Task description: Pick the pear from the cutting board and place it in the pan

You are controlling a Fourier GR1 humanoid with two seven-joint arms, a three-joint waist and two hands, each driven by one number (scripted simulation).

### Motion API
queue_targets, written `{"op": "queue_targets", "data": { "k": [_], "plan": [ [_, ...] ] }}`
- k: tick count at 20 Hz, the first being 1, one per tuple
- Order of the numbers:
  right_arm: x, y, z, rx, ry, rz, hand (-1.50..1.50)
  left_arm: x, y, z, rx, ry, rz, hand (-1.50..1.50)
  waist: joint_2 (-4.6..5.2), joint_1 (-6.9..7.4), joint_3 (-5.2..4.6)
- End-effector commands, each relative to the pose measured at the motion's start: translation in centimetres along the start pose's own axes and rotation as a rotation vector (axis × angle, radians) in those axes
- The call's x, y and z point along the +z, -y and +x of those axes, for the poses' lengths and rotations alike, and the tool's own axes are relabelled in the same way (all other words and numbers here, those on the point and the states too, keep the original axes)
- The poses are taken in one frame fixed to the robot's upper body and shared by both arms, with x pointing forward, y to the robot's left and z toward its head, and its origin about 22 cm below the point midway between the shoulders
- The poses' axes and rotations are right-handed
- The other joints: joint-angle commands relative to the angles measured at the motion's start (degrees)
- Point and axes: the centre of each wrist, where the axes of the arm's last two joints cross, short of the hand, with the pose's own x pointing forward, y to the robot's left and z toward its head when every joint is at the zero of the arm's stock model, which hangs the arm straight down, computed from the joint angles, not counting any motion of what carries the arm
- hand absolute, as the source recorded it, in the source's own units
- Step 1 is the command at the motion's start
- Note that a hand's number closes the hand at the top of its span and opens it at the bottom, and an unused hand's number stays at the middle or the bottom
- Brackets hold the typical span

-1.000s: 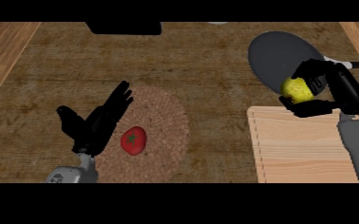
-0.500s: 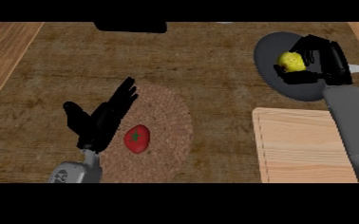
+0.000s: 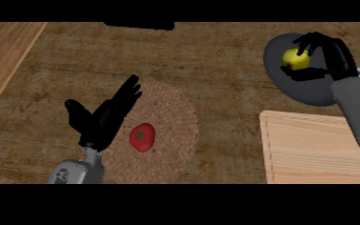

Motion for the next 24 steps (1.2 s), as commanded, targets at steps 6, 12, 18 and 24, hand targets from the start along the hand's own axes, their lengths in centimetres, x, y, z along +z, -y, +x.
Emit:
{"op": "queue_targets", "data": {
  "k": [6, 12, 18, 24],
  "plan": [
    [0.1, -2.0, 0.3, -0.114, -0.059, 0.14, -1.5, 0.4, 0.4, -0.1, 0.004, -0.008, -0.008, 0.0, 0.15, 0.85, 0.21],
    [-1.3, 0.0, 0.6, -0.491, -0.009, 0.008, -1.5, -0.1, 0.2, -0.5, 0.009, -0.019, 0.011, 0.0, 0.37, 0.0, 0.3],
    [0.9, 2.8, -2.2, -0.628, -0.102, 0.091, -1.5, -0.2, -1.2, 0.7, -0.005, 0.019, 0.003, 0.0, 0.54, 0.07, 0.26],
    [3.7, 6.7, -5.1, -0.708, -0.072, 0.218, -1.5, -0.1, 0.4, -0.3, 0.011, 0.02, -0.003, 0.0, 0.78, -0.18, 0.42]
  ]
}}
